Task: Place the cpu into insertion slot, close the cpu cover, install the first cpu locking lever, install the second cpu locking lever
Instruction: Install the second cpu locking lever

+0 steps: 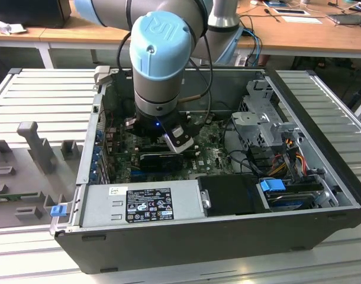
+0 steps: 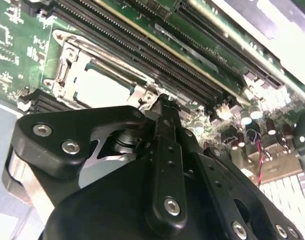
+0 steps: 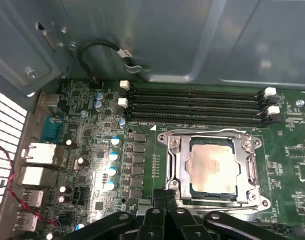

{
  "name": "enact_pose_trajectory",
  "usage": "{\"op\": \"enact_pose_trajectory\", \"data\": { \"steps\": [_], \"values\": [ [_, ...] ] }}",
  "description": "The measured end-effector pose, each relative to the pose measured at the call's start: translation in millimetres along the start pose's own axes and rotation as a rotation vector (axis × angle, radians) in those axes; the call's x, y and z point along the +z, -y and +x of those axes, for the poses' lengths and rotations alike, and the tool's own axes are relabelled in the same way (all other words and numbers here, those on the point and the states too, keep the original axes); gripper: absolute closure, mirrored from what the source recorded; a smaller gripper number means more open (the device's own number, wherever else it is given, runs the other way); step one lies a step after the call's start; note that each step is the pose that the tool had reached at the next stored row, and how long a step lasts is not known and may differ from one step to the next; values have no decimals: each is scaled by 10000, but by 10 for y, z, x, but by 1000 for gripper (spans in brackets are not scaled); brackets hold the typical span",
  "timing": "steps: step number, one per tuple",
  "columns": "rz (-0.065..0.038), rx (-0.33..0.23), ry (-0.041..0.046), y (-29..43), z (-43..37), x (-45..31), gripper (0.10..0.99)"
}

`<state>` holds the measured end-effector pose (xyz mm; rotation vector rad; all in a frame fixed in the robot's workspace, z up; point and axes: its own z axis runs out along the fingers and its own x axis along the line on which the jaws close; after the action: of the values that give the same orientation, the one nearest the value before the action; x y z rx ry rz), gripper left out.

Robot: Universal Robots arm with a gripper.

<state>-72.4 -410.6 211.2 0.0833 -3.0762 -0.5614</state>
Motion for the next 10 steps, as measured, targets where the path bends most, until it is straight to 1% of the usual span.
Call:
{"op": "enact_pose_trajectory", "data": {
  "steps": [3,8,10],
  "values": [
    [-1,0,0,-25,0,-65,980],
    [0,-1,0,-39,0,-103,980],
    [-15,-1,2,-41,0,-106,980]
  ]
}}
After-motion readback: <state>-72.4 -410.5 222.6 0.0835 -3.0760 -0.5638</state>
